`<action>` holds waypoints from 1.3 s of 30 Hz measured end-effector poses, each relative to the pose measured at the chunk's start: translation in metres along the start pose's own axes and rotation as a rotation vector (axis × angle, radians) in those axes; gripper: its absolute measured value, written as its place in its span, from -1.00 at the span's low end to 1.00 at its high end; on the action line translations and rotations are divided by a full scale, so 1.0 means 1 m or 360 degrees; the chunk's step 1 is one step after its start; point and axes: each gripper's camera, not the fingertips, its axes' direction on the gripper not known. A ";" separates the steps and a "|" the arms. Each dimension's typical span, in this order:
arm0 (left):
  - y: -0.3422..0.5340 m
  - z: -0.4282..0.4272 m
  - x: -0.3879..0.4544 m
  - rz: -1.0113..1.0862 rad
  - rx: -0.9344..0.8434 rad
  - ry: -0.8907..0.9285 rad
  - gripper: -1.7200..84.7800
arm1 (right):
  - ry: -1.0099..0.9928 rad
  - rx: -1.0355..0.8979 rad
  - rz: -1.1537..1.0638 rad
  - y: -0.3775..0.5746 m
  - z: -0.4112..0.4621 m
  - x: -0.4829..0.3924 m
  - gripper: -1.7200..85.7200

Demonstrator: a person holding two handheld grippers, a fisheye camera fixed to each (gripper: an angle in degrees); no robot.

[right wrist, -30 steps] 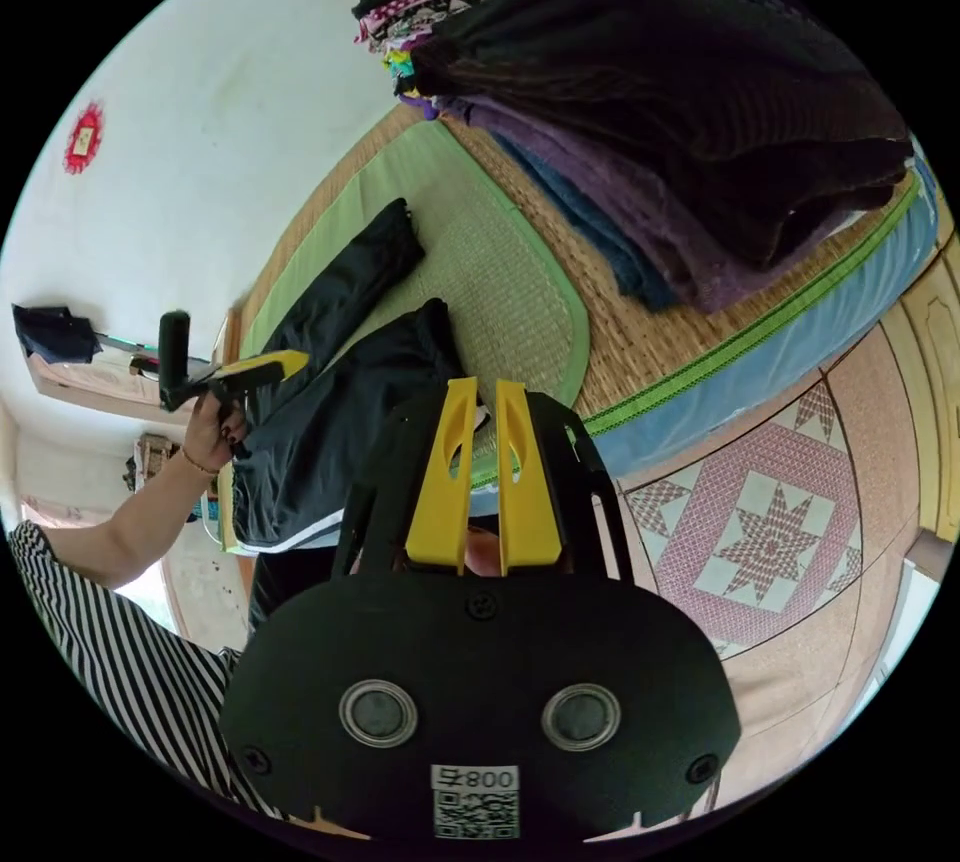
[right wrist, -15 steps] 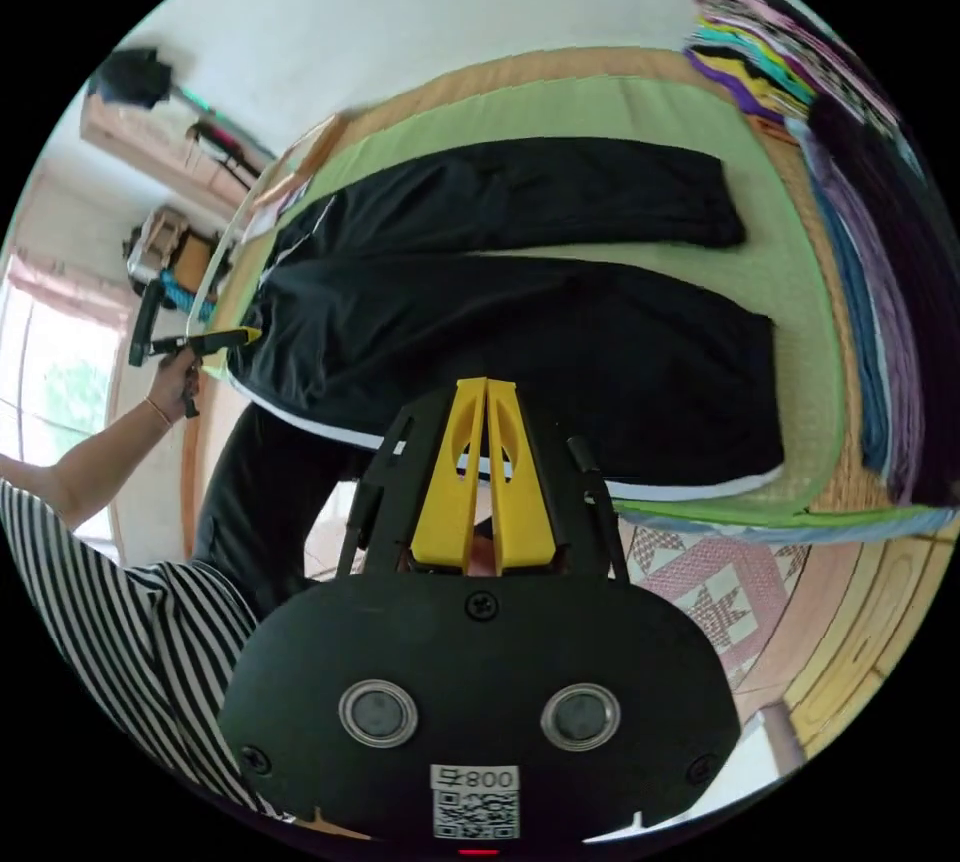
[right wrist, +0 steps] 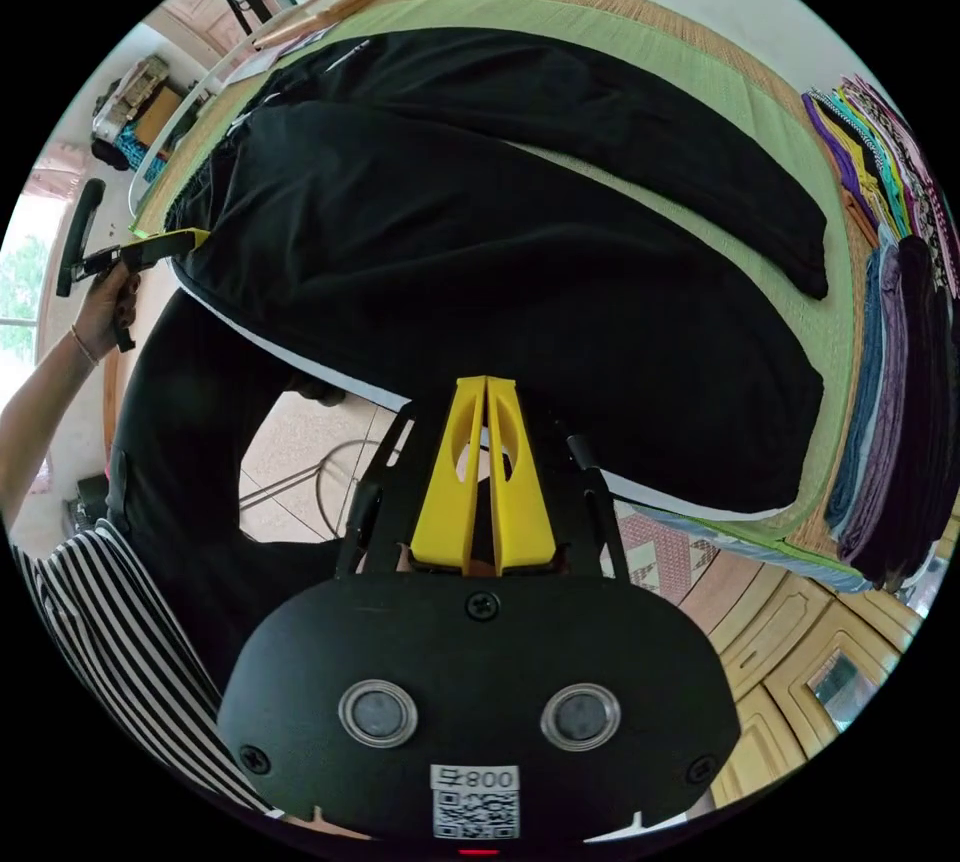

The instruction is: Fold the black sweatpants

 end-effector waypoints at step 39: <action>0.060 -0.064 -0.246 -0.0118 0.0129 0.0143 -0.96 | -0.0093 0.0004 0.0270 -0.114 -0.186 0.005 -0.96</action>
